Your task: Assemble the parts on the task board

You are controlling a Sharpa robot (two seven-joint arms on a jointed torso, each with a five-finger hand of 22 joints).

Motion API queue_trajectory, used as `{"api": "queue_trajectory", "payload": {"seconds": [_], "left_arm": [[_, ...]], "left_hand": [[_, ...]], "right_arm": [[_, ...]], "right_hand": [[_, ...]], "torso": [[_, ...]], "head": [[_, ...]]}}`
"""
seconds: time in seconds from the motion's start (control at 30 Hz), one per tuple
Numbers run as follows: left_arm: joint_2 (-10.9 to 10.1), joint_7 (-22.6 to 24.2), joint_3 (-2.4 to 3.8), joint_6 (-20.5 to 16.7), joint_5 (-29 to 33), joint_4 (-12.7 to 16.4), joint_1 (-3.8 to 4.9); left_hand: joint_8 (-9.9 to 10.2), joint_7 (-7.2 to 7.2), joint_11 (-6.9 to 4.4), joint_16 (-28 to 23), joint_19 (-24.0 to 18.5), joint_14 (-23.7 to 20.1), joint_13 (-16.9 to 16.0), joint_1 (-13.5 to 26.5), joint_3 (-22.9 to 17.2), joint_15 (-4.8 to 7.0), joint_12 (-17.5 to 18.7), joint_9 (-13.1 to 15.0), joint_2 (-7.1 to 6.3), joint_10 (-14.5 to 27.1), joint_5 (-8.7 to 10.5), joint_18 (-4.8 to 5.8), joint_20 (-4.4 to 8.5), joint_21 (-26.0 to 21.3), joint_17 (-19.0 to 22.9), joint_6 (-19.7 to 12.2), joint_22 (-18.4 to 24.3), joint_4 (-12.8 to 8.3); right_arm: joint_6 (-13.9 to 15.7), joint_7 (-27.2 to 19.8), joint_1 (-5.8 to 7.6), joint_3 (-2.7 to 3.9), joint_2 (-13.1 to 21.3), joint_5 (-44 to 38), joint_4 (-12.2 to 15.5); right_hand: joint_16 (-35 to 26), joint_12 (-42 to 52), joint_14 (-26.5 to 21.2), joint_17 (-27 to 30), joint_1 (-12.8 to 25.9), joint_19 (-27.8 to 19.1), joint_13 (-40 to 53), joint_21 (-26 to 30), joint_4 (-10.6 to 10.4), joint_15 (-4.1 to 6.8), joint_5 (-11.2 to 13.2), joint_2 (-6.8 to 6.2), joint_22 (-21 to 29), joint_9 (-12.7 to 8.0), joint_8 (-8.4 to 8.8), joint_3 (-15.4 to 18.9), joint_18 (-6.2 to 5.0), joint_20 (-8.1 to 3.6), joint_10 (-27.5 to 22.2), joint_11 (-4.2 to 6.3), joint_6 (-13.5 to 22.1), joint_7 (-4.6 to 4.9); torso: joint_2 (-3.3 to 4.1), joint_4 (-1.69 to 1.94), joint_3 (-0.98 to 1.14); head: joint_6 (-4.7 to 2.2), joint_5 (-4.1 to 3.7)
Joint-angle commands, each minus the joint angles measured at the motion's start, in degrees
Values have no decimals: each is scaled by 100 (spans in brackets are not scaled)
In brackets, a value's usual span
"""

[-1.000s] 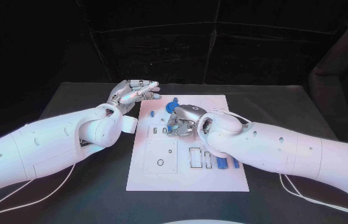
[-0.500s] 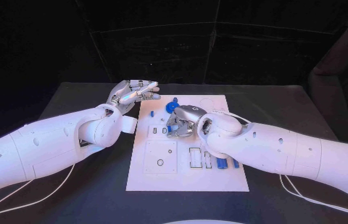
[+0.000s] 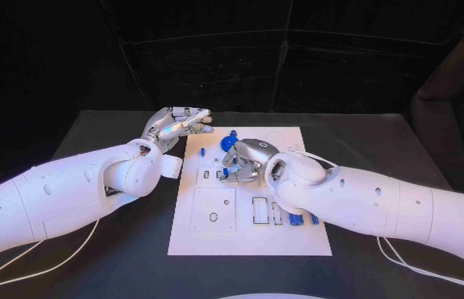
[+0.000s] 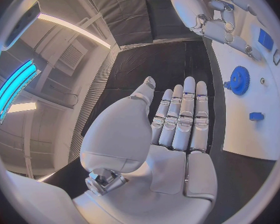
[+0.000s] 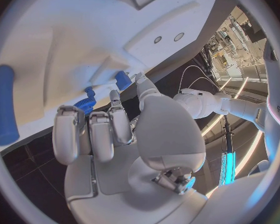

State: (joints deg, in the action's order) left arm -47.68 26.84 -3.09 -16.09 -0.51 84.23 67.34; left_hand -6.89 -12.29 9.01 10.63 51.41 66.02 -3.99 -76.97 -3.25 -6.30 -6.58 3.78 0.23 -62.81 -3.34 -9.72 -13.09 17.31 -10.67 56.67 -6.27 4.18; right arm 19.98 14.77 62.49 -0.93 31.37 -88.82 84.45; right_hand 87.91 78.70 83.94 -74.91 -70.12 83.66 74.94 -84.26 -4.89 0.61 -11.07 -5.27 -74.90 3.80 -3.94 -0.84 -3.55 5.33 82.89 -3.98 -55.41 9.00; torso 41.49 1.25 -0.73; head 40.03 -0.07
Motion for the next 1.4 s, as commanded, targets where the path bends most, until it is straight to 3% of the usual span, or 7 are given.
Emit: {"api": "queue_trajectory", "payload": {"seconds": [0.03, 0.3, 0.4, 0.6, 0.73, 1.2, 1.4], "left_arm": [[-11, -189, 5, 54, -164, -15, 9], [-61, -1803, 6, 331, -1414, -64, 23], [-73, -2568, 6, 572, -1991, -86, 43], [19, -3905, 7, 1159, -3218, -176, 195], [145, -4610, 7, 1550, -3877, -243, 327], [875, -5903, -1, 2320, -5130, -635, 525], [1165, -6088, -151, 2464, -5172, -797, 596]], "left_hand": [[4, 77, -105, 167, 281, 378, -45, 18, 4, 124, -56, 14, 73, -257, 13, -101, 104, 112, -129, 136, -44, -42], [-84, 427, -546, 1460, 1578, 1962, -337, 224, 29, 658, -462, 49, 88, -1337, 11, -83, 661, 908, -1059, 461, -403, 47], [-295, 582, -682, 4474, 1998, 1984, -830, 412, 95, 856, -925, 153, 145, -1362, 42, -63, 881, 1501, -3906, 552, -754, 188], [-808, 574, -661, 6268, 1936, 1895, -1922, 702, 256, 815, -2204, 404, 201, -827, 22, -49, 883, 2254, -5759, 287, -1296, 391], [-1543, 695, -831, 7363, 2303, 2181, -2821, 970, 551, 924, -3453, 794, 233, -550, 5, 123, 956, 3788, -7085, 148, -2978, 699], [-2612, 877, -948, 7824, 3109, 2358, -4193, 1087, 1292, 1062, -4963, 1522, 331, -676, 36, 470, 1116, 5521, -7766, -170, -5469, 1208], [-2871, 930, -1005, 7937, 3261, 2398, -4780, 1155, 1478, 1102, -5498, 1739, 343, -931, 40, 557, 1161, 5895, -7933, -209, -6035, 1213]], "right_arm": [[654, -921, 7, 5, 231, 332, 220], [134, -2107, 288, 13, 1239, 1984, 775], [59, -2212, 438, 13, 1582, 2561, 839], [180, -2282, 633, 13, 1986, 3360, 748], [232, -2278, 679, 13, 2098, 3546, 658], [139, -2138, 725, 13, 2089, 3588, 496], [102, -2097, 729, 12, 2057, 3539, 463]], "right_hand": [[-25, 5, 487, -977, -175, -20, 659, 37, 13, -32, -98, 29, -102, 10, -7, 42, 63, 43, -11, -9, 57, 2], [-260, -223, 371, -531, -556, -248, 483, 273, 175, 7, -498, 191, 361, 27, -80, 41, -29, 11, -162, 33, -66, -39], [-287, -246, 362, -492, -557, -268, 463, 301, 176, 14, -465, 205, 404, 29, -94, 71, -36, 5, -171, 41, -88, -46], [-295, -247, 363, -489, -549, -266, 458, 309, 164, 21, -458, 243, 409, 30, -107, 91, -37, -2, -165, 47, -108, -53], [-311, -264, 357, -460, -541, -277, 444, 323, 157, 23, -466, 255, 436, 30, -112, 101, -42, -5, -174, 50, -115, -55], [-487, -430, 292, -182, -570, -373, 311, 465, 173, 46, -536, 288, 680, 25, -126, 175, -86, -29, -259, 70, -128, -72], [-491, -437, 291, -177, -574, -374, 305, 470, 175, 47, -538, 288, 685, 24, -126, 180, -87, -30, -262, 71, -127, -72]], "torso": [[-14, 5, 9], [-104, 0, 23], [-162, -25, 39], [-258, -23, 53], [-315, -15, 72], [-356, -23, 102], [-336, -32, 101]], "head": [[-12, 19], [1, 13], [36, 26], [112, 61], [141, 83], [164, 146], [158, 157]]}}
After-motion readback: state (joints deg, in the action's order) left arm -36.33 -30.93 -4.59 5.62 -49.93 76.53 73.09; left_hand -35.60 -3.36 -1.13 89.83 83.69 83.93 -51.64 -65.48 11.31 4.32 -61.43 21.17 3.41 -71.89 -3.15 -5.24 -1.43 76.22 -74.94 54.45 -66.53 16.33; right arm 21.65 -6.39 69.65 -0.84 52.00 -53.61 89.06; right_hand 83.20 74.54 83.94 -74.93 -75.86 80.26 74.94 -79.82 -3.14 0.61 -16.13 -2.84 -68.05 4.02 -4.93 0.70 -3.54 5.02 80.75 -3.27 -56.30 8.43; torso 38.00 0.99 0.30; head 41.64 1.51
